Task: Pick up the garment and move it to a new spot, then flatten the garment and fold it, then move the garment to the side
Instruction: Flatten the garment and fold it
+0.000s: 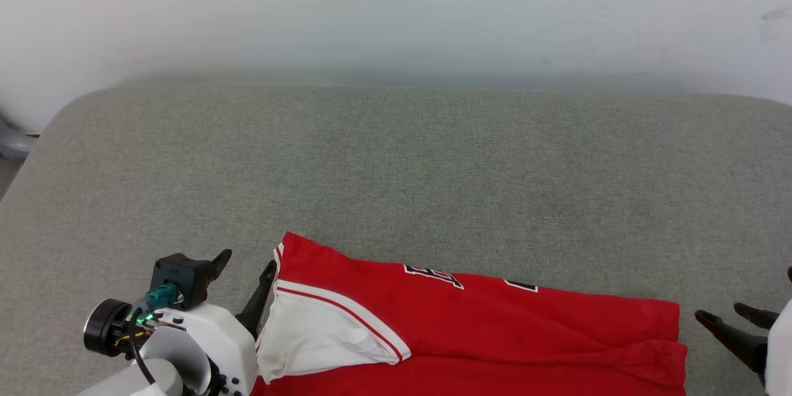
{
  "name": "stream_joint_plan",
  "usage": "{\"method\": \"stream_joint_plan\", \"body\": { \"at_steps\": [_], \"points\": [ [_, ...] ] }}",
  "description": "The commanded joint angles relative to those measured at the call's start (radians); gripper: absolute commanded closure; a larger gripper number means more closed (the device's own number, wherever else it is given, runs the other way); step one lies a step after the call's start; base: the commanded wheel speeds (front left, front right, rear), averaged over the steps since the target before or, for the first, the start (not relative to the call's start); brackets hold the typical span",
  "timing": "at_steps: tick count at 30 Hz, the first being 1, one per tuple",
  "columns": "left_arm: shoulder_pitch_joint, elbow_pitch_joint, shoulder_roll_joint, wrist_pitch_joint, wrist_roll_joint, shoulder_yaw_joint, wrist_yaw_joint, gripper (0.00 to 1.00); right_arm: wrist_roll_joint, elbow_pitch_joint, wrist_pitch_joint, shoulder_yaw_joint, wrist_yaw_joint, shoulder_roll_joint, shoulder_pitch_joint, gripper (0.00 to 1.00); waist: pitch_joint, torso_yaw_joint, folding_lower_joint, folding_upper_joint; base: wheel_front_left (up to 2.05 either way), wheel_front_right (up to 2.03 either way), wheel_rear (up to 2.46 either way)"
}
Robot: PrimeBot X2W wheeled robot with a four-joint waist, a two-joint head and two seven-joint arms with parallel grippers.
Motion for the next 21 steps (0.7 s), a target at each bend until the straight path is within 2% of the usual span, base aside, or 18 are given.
{"method": "stream_joint_plan", "body": {
  "at_steps": [1,7,8,12,16,21],
  "points": [
    [0.016,-0.005,-0.018,-0.025,0.006,0.019,0.017,0.0,0.019,0.011,0.028,-0.012,-0.001,-0.019,0.012,0.0,0.001,0.01,0.0,-0.0001,0.0,0.0,0.0],
    [0.057,0.006,-0.065,-0.073,0.079,0.104,0.086,0.0,0.076,0.067,0.113,-0.029,-0.001,-0.01,0.027,0.0,0.011,0.042,0.0,-0.0001,0.0,0.0,0.0],
    [0.057,0.006,-0.065,-0.073,0.079,0.104,0.086,0.0,0.076,0.067,0.113,-0.029,-0.001,-0.01,0.027,0.0,0.011,0.042,0.0,-0.0001,0.0,0.0,0.0],
    [0.119,-0.017,-0.12,-0.075,0.19,0.221,0.126,0.0,0.094,0.108,0.125,-0.035,-0.001,0.015,0.013,0.0,0.026,0.064,0.0,-0.0001,0.0,0.0,0.0],
    [0.201,-0.028,-0.186,-0.076,0.309,0.356,0.13,0.0,0.104,0.152,0.124,-0.021,-0.001,0.043,-0.001,0.0,0.032,0.081,0.0,-0.0001,0.0,0.0,0.0],
    [0.304,-0.038,-0.275,-0.076,0.449,0.497,0.107,0.0,0.117,0.191,0.117,0.015,-0.001,0.063,-0.023,0.0,0.044,0.094,0.0,-0.0001,0.0,0.0,0.0]
  ]
}}
